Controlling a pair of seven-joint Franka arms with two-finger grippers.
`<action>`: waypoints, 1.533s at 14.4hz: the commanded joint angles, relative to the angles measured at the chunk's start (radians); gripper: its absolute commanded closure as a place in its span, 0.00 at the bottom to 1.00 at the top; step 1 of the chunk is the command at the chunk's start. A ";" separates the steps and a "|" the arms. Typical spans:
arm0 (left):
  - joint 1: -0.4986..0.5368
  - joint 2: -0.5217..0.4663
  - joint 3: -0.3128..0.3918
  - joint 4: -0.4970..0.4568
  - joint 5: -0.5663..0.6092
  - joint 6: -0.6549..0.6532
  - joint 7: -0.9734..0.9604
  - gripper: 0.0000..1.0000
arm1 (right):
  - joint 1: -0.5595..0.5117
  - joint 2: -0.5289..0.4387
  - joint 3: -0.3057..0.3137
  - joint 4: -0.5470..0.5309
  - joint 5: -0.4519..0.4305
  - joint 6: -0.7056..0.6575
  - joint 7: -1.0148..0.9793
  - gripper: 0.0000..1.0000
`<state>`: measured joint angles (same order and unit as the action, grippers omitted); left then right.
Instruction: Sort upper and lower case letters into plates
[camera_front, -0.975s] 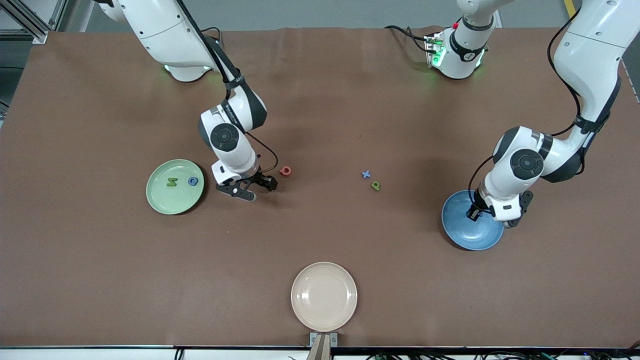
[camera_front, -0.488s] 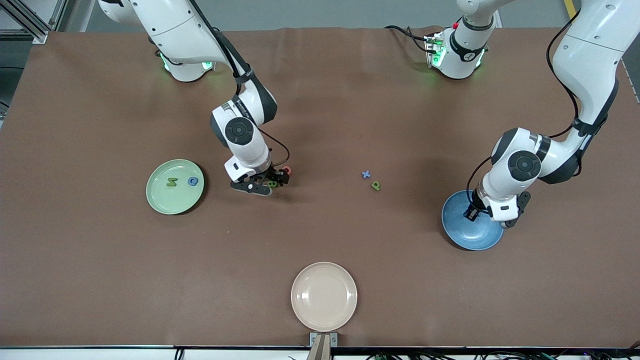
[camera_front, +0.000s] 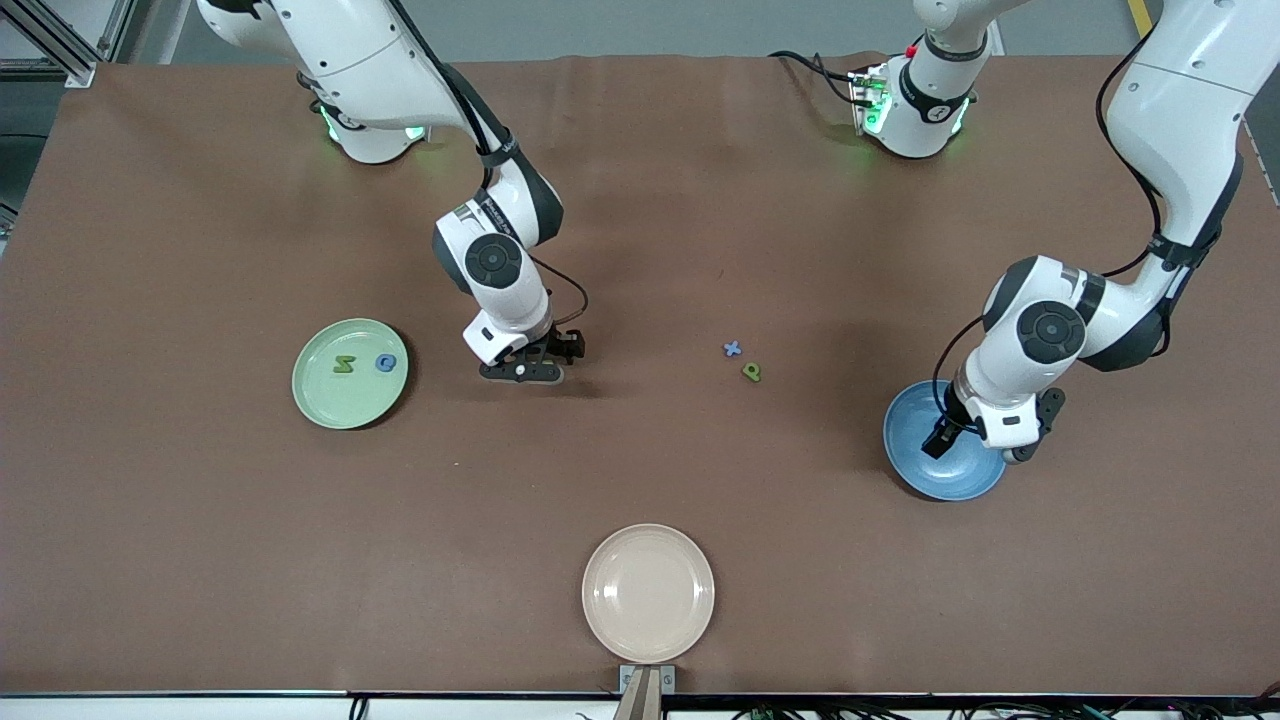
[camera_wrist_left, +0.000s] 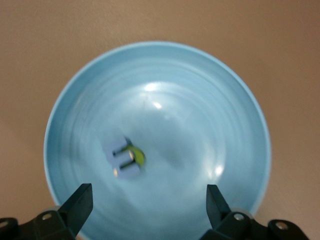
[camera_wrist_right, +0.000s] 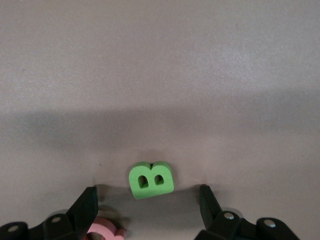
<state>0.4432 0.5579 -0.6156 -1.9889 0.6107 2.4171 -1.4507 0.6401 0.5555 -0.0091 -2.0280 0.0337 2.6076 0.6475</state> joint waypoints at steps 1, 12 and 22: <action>-0.001 -0.035 -0.065 -0.007 0.011 -0.056 -0.077 0.00 | 0.006 0.026 -0.006 0.041 -0.015 -0.012 -0.014 0.10; -0.285 0.079 -0.088 0.016 0.021 -0.055 -0.421 0.15 | 0.000 0.046 -0.008 0.080 -0.017 -0.130 -0.025 0.22; -0.377 0.158 -0.085 0.071 0.026 -0.043 -0.505 0.30 | -0.003 0.046 -0.015 0.083 -0.020 -0.121 -0.057 0.45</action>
<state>0.0683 0.6933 -0.7030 -1.9365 0.6108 2.3717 -1.9336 0.6401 0.5894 -0.0160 -1.9366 0.0307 2.4912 0.6032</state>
